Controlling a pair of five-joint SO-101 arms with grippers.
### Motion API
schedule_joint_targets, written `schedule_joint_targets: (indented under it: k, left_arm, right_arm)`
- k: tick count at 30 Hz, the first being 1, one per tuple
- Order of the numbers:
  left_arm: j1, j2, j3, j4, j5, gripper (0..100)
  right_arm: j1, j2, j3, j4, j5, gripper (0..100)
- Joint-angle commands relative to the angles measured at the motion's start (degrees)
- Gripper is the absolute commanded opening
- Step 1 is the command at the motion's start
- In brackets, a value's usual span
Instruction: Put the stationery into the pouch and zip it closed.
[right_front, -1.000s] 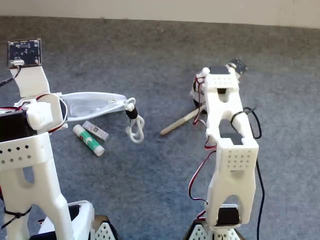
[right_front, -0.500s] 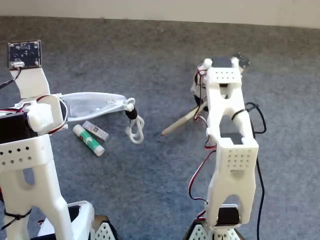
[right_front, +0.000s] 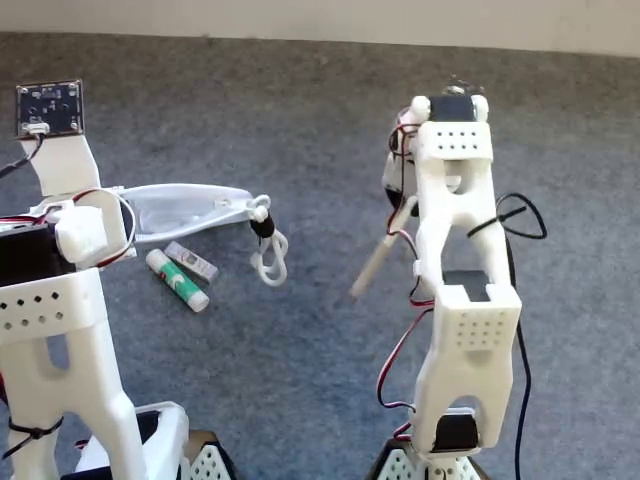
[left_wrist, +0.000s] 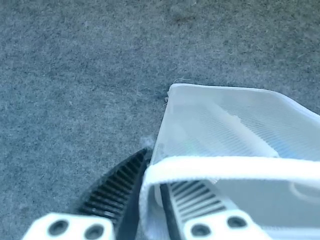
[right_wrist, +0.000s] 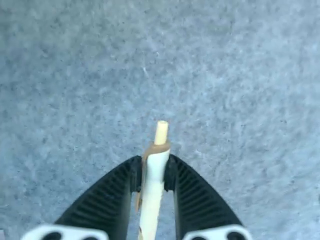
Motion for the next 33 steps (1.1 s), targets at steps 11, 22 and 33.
schedule_joint_targets:
  k: [11,22,33]
  left_arm:
    - [-0.84,0.84,1.1,-0.53,0.26,1]
    - [-0.84,0.84,1.1,-0.53,0.26,1]
    - [-0.84,0.84,1.1,-0.53,0.26,1]
  right_arm:
    - [-0.75,-17.19,1.45,1.71,1.23,0.5]
    - [-2.95,-34.51,12.0,1.71,1.14,0.5]
    - [-10.51,-50.51,21.23,0.22,-4.75,0.5]
